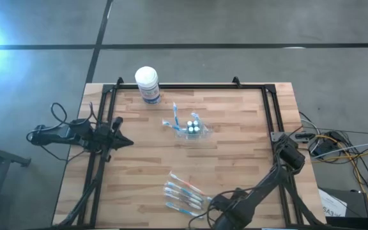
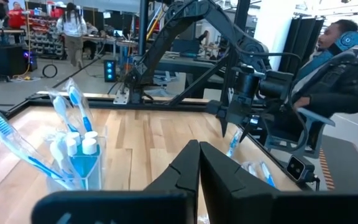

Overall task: Pick & Place toothbrushing station
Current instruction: Put the blue toothbrush in the transparent organizer

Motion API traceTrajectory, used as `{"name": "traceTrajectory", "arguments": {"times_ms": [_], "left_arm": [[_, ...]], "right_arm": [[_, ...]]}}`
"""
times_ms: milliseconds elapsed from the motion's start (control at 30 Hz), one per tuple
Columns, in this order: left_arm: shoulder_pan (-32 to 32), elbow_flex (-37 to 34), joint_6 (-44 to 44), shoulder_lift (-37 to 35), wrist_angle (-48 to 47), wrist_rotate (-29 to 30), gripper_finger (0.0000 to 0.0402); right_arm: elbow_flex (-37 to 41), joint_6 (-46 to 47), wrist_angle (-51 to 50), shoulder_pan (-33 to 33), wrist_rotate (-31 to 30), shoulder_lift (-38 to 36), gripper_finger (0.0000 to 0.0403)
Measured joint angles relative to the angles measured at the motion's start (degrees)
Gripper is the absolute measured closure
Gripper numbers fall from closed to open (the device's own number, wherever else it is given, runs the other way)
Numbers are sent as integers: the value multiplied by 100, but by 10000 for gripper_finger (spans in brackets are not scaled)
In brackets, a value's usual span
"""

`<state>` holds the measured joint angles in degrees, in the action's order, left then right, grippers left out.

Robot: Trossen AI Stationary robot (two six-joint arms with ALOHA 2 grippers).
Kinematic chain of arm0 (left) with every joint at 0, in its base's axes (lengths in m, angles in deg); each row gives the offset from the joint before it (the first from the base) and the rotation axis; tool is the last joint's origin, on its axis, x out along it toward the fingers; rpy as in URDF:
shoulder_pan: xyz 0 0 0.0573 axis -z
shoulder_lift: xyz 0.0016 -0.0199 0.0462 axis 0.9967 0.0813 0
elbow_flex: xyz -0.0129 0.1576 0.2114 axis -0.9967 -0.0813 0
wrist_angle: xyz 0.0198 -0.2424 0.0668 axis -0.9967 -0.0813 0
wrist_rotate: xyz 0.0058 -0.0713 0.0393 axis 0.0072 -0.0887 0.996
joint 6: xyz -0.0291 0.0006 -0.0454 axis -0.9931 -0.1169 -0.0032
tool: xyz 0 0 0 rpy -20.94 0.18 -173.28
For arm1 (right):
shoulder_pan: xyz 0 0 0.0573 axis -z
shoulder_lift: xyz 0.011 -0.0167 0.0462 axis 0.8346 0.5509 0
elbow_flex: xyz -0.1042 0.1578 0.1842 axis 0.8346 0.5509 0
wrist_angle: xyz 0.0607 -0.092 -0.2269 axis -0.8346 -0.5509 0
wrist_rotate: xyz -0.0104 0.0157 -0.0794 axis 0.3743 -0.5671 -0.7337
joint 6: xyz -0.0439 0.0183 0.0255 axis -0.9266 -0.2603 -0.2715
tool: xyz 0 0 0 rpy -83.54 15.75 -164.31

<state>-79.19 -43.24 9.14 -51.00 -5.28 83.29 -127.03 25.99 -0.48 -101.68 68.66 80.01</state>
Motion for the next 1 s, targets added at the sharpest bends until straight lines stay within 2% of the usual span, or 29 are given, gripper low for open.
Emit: {"name": "traceTrajectory", "arguments": {"times_ms": [200, 300, 400, 600, 700, 800, 1000], "left_arm": [[0, -3, 0, 2, 0, -2, 392], [0, -18, -16, 2, -4, -2, 391], [0, -24, -24, 2, -3, -2, 388], [-2, -24, -24, 2, -3, -4, 391], [-2, -24, -22, 2, -3, -4, 393], [-2, -24, -4, 2, -3, -4, 391], [-2, -29, 20, 2, 26, -4, 386]], "right_arm": [[253, -227, 314, 65, 95, -18, 186], [309, -361, 376, 108, 140, -28, 206], [333, -566, 389, 139, 155, -28, 248], [344, -749, 320, 199, 171, -67, 370], [373, -829, 203, 203, 86, -147, 382], [380, -866, 240, 206, -344, -288, 383], [315, -1305, 425, 186, -1727, -825, 384]]}}
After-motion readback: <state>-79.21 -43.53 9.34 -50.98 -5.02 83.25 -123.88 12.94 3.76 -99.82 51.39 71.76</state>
